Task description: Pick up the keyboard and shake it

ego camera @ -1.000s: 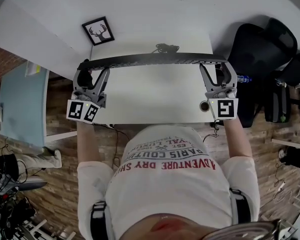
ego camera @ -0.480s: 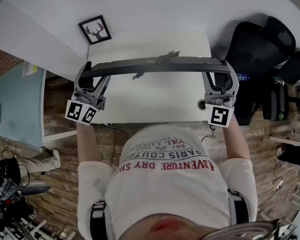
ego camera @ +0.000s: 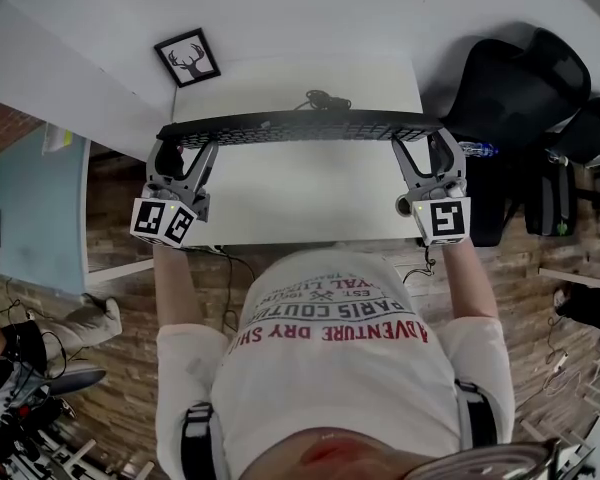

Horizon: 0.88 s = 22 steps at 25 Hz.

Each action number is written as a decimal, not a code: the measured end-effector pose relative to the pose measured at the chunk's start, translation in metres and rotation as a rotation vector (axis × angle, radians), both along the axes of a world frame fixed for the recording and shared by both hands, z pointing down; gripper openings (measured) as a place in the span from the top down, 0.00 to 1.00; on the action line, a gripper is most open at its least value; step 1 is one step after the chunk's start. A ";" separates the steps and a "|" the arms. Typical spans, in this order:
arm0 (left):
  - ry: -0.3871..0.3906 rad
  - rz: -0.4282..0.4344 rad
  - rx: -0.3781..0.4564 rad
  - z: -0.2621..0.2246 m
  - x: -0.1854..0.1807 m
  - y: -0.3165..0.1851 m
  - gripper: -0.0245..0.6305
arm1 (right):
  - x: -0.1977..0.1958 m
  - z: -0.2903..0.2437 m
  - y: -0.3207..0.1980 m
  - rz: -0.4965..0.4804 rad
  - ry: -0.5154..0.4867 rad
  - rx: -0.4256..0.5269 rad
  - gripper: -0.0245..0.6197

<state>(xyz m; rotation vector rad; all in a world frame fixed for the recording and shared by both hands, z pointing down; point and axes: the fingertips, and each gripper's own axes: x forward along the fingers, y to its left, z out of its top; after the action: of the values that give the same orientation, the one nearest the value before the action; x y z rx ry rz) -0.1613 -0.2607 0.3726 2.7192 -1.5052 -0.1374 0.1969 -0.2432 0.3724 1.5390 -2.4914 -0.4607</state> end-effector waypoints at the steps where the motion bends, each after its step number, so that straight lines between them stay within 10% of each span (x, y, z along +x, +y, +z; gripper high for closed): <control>1: -0.002 -0.001 -0.033 0.008 0.000 -0.001 0.42 | 0.001 0.010 -0.002 0.003 0.001 -0.046 0.52; 10: -0.032 -0.027 -0.212 0.069 0.002 0.004 0.42 | 0.004 0.078 -0.006 0.008 -0.039 -0.315 0.52; 22: -0.059 -0.043 -0.236 0.077 0.000 0.006 0.42 | 0.002 0.095 -0.009 0.011 -0.047 -0.406 0.53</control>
<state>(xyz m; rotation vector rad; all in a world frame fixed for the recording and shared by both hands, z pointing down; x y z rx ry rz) -0.1612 -0.2543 0.4494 2.5272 -1.4882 0.1138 0.1987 -0.2524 0.4677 1.4098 -2.4129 0.0845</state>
